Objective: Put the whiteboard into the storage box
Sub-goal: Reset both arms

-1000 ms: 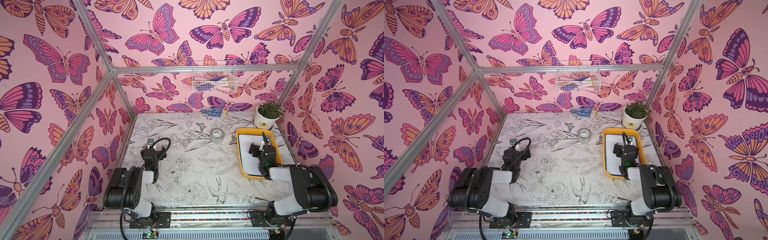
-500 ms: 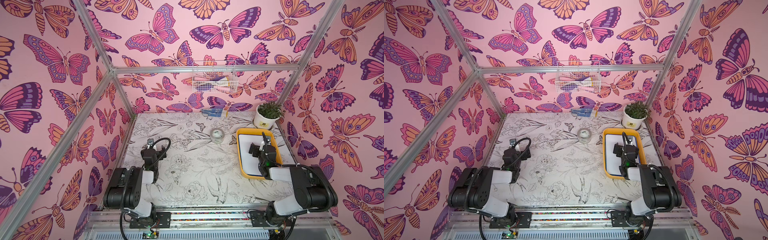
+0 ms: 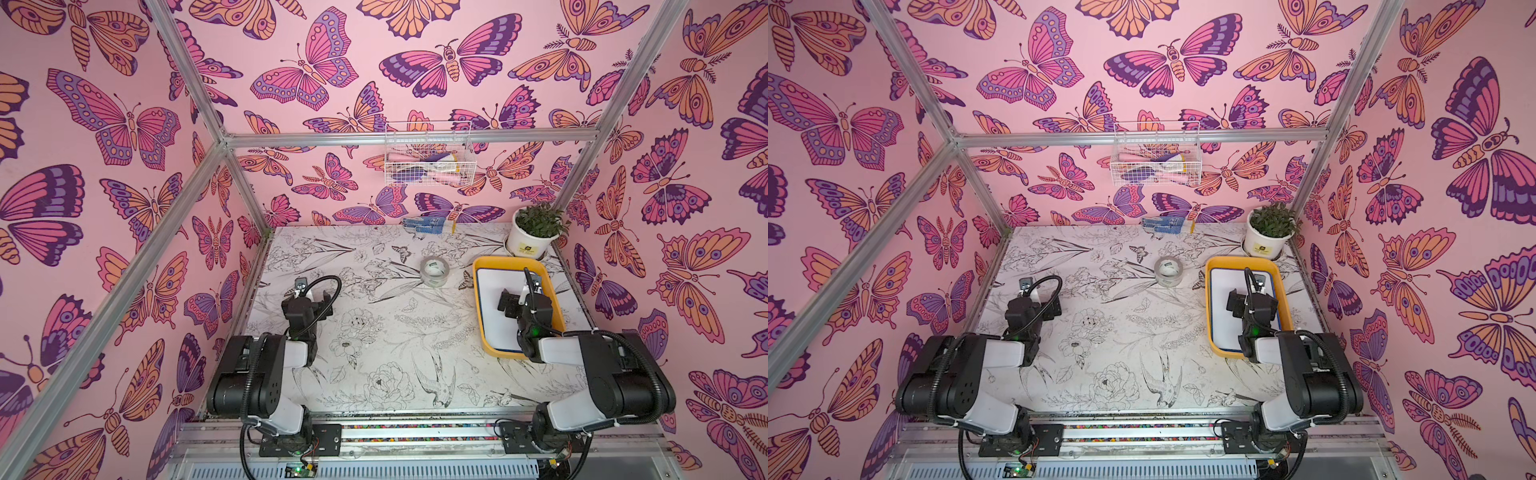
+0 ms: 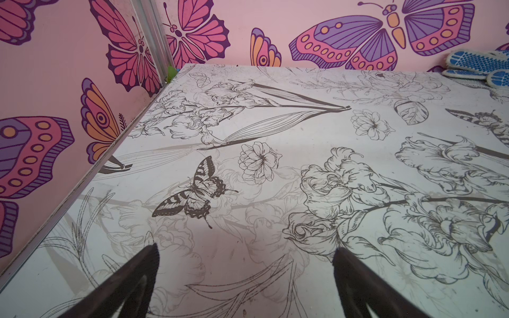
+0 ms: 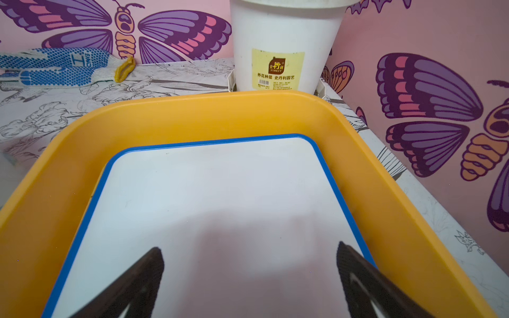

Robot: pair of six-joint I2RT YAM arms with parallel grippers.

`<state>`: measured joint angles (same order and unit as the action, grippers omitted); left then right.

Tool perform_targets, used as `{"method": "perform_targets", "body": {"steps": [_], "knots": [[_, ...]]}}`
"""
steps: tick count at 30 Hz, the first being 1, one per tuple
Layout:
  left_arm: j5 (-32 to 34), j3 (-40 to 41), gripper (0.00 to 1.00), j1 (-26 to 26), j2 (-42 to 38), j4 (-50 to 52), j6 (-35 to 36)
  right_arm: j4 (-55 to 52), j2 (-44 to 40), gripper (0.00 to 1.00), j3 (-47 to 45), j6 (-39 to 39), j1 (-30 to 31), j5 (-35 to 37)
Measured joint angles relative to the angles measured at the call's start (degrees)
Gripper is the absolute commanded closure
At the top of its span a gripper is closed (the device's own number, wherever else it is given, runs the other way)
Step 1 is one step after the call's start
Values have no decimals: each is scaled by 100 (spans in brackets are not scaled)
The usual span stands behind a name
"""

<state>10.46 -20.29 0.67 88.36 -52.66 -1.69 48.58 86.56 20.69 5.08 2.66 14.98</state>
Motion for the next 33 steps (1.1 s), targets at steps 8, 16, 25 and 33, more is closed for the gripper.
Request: {"method": "perform_targets", "body": {"steps": [8, 16, 25, 33], "knots": [[-61, 0, 0, -35, 0, -4, 0, 0, 0, 0, 4, 2, 0, 0], [-68, 2, 0, -35, 0, -4, 0, 0, 0, 0, 4, 2, 0, 0], [-66, -9, 0, 2, 2, 11, 63, 0, 0, 0, 4, 2, 0, 0], [-168, -15, 0, 37, 17, 42, 127, 0, 0, 0, 4, 2, 0, 0]]}}
